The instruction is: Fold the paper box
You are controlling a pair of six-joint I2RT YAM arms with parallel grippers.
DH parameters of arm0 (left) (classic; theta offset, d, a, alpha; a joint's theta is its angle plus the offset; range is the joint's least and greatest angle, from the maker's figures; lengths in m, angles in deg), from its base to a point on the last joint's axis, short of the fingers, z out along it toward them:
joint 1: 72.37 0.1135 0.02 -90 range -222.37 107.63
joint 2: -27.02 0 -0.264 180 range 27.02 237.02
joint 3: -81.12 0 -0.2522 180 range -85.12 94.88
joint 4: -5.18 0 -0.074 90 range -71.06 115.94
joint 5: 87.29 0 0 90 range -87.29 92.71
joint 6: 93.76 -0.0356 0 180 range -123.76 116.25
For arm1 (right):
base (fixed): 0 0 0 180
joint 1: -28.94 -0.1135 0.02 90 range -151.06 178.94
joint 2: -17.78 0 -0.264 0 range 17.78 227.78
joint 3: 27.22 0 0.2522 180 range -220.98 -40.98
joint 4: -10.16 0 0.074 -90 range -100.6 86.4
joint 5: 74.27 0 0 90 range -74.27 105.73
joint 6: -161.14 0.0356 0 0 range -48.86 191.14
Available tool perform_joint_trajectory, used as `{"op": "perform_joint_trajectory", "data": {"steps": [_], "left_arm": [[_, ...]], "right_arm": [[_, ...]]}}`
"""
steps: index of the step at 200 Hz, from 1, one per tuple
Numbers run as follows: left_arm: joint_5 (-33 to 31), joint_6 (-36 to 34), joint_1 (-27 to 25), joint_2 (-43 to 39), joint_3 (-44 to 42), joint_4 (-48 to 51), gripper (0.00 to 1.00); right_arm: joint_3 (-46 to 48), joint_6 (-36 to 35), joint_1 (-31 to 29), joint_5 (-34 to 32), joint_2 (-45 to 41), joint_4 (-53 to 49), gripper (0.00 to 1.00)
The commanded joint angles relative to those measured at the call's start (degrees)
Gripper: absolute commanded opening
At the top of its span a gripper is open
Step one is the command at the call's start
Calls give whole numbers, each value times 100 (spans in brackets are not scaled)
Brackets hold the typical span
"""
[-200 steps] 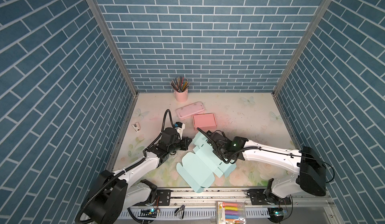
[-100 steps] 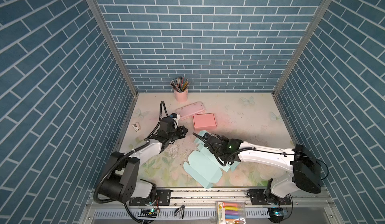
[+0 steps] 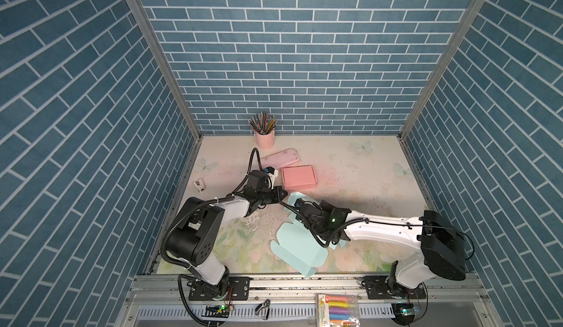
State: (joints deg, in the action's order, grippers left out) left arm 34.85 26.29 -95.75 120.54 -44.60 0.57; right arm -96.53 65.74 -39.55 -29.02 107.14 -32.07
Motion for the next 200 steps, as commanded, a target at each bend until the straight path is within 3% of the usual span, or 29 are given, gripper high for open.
{"op": "perform_joint_trajectory", "data": {"steps": [1,87,139,200], "left_arm": [[247,-121,-113,27,46,-228,5],[396,80,-414,-757,-663,-204,8],[226,228,-829,-939,-882,-228,9],[48,93,-897,-1192,-1217,-181,14]], "right_arm": [[55,-341,-84,-313,-4,255,0],[290,-996,-264,-696,-50,750,0],[430,-1221,-483,-891,-37,974,0],[928,-1551,-811,-1351,-358,1642,0]]}}
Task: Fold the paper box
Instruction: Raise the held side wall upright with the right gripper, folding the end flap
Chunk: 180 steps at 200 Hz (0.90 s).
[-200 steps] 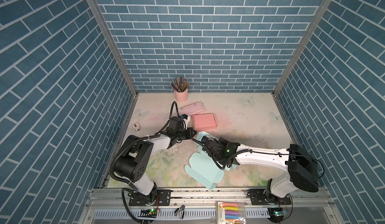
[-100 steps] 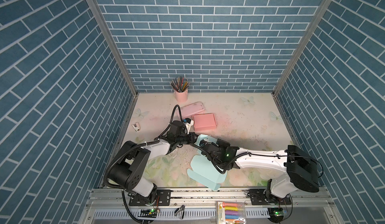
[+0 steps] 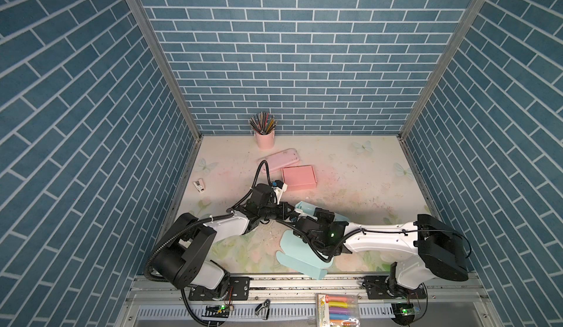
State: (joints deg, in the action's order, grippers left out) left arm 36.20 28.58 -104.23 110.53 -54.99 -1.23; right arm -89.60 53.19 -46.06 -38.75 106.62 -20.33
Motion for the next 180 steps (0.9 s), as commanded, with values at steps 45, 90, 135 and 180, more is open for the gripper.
{"op": "perform_joint_trajectory", "data": {"steps": [45,90,135,180], "left_arm": [[-316,-368,-66,-649,-605,70,25],[-496,-305,-368,-996,-980,-296,27],[-826,-381,-536,-1063,-1262,-524,32],[-838,-526,-544,-1068,-1184,-675,35]], "right_arm": [[594,-470,-399,-604,-506,864,0],[764,-751,-420,-656,-554,1207,0],[1172,-1520,-419,-636,-916,2261,0],[1295,-1615,-423,-647,-765,2481,0]]}}
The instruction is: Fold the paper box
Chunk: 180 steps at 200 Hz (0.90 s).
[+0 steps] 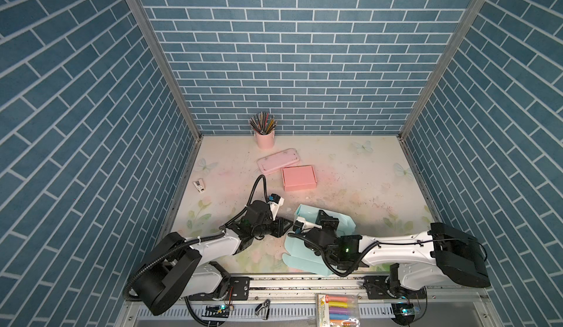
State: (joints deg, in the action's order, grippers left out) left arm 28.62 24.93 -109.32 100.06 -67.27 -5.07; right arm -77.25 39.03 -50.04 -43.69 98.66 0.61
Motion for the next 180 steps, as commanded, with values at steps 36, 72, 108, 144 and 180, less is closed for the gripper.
{"op": "perform_joint_trajectory", "data": {"steps": [36,72,108,144,180], "left_arm": [[-144,-295,-100,-249,-106,-458,41],[-573,-346,-189,-419,-292,-564,42],[-835,-381,-290,-464,-412,-582,41],[-879,-390,-376,-657,-704,-711,42],[-890,-394,-455,-802,-861,-833,47]], "right_arm": [[198,-519,-21,-132,22,688,0],[335,-937,38,-46,113,1090,0],[445,-1004,32,0,350,1262,0],[430,-1124,6,55,320,1337,0],[403,-1189,-45,173,261,1338,0]]}}
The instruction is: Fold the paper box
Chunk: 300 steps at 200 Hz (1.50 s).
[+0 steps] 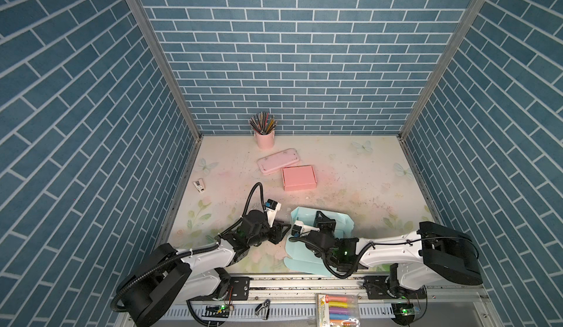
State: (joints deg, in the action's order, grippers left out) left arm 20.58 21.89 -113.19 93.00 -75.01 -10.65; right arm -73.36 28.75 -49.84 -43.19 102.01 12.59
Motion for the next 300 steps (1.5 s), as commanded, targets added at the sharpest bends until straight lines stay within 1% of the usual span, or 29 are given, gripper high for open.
{"op": "perform_joint_trajectory", "data": {"steps": [1,72,115,137,158,187,220,244,275,300], "left_arm": [[-93,-92,-72,-90,-83,-276,47],[-31,-343,-129,255,182,-425,50],[114,-456,-149,353,219,-680,56],[146,-508,-149,532,295,-812,58],[181,-533,-186,715,406,-917,58],[74,-536,-233,866,502,-1038,57],[-7,-546,-402,1035,640,-1110,58],[-128,-503,-444,1075,622,-1184,55],[-401,-569,-514,1068,678,-1025,44],[-516,-599,-515,1014,672,-967,40]], "right_arm": [[13,-163,-66,125,-69,140,0],[-13,-241,-164,64,165,112,0],[-3,-291,-183,107,182,166,0],[-5,-296,-207,117,186,166,0],[-22,-296,-216,117,195,166,0],[-15,-287,-234,117,153,166,0],[-7,-227,-243,126,103,166,0],[-20,-173,-258,99,76,122,0],[-11,-138,-278,103,76,95,0],[-38,-103,-293,108,47,98,0]]}}
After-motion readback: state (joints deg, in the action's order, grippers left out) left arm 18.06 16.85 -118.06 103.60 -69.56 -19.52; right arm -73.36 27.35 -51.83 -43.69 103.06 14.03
